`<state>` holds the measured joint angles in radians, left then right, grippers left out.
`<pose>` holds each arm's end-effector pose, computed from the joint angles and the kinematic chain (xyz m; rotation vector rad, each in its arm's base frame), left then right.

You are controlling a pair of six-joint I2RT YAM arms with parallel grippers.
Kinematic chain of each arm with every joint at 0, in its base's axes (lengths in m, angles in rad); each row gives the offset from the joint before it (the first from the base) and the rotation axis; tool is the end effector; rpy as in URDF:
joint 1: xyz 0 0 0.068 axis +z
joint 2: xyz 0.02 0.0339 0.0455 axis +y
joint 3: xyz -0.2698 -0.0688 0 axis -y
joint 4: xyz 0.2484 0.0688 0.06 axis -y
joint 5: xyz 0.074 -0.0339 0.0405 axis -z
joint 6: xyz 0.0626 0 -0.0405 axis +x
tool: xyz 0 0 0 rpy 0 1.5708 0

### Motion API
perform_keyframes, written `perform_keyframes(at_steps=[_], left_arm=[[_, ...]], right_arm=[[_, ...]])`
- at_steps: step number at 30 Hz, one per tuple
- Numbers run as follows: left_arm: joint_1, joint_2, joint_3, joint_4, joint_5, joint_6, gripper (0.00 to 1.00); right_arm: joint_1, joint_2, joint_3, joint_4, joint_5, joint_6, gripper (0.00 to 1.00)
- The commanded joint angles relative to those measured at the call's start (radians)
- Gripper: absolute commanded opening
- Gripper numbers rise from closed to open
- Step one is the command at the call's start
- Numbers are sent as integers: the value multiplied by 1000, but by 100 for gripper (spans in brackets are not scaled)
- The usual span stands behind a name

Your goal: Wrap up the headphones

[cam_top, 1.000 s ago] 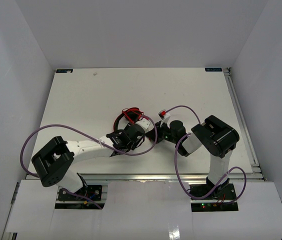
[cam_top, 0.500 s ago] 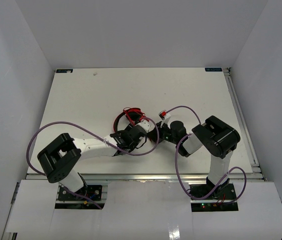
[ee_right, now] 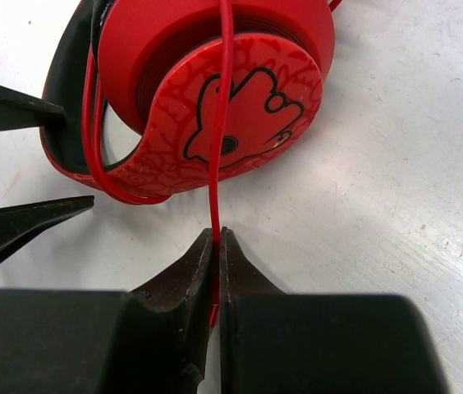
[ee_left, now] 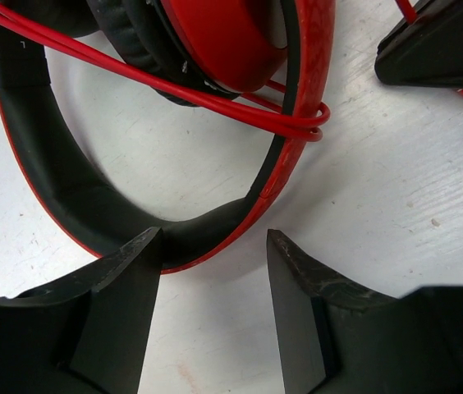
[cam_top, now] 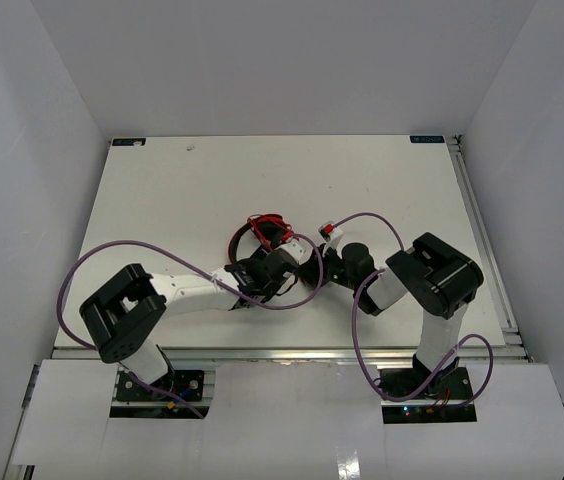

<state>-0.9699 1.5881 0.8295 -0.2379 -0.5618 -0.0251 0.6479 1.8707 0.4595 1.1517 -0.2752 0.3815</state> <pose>0.2057 -0.2411 0.1493 0.8981 2.2011 0.2668 0.2514 0.2116 0.1011 -0.4582 1.8780 0.9595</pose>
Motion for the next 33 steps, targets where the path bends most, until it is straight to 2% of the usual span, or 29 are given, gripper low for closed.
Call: perform_keyframes(at_steps=[1,5,10,13,18,22,26,30,31,33], left_arm=[[-6,-53,17,-8,-25,19,66],[2,-22,19,3,-79,66,67],[19,-14,-1,47,-40,76,67],[23,-10,-6,59,-29,95,63],[28,-31,-28,104,63,140,56],[59,-69,-25,110,175,167,60],[116,-74,-10,97,264,166,60],[134,-58,-9,94,266,158,49],[134,-54,-9,92,275,154,45],[135,-45,0,81,287,143,30]], right_arm=[[-5,-22,-16,-24,11,-32,8],[-5,-27,-18,-26,10,-32,8],[-5,-29,-20,-23,7,-35,8],[-5,-34,-24,-24,8,-38,8],[-5,-45,-28,-26,11,-44,8],[-5,-56,-35,-32,12,-49,8],[-5,-66,-35,-40,12,-54,8],[-5,-88,-45,-52,19,-72,8],[-5,-93,-48,-54,22,-76,8],[-5,-110,-52,-65,21,-80,8]])
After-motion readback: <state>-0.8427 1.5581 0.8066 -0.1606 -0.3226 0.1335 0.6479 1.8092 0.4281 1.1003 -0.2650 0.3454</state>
